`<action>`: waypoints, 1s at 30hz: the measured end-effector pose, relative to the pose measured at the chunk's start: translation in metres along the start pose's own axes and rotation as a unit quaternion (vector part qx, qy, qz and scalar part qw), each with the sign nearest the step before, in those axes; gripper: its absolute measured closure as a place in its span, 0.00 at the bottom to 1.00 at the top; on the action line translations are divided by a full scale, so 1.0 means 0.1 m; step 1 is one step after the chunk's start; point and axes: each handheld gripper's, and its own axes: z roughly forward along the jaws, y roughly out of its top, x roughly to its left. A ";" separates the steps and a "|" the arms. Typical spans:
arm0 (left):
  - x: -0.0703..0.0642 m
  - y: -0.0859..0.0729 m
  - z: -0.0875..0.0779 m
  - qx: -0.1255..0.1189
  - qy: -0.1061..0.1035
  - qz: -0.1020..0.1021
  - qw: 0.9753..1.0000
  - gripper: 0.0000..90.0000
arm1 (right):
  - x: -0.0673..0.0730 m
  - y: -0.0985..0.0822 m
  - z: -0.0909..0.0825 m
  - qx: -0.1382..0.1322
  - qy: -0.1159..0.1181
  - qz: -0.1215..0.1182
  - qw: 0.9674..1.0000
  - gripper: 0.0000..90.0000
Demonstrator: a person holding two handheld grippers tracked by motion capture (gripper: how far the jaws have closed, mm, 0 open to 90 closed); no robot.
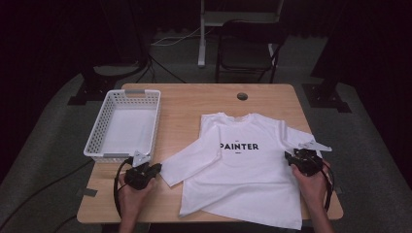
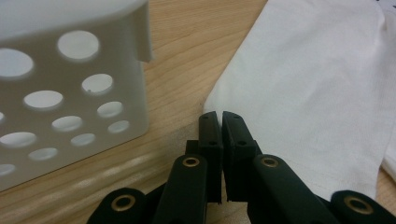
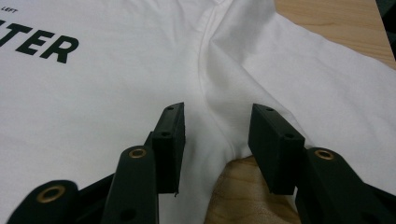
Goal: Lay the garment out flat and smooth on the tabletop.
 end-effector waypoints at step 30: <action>0.11 -0.08 -0.08 -0.006 0.011 -0.016 1.000 0.98 | 0.00 0.00 0.00 0.000 0.000 0.000 1.000 0.62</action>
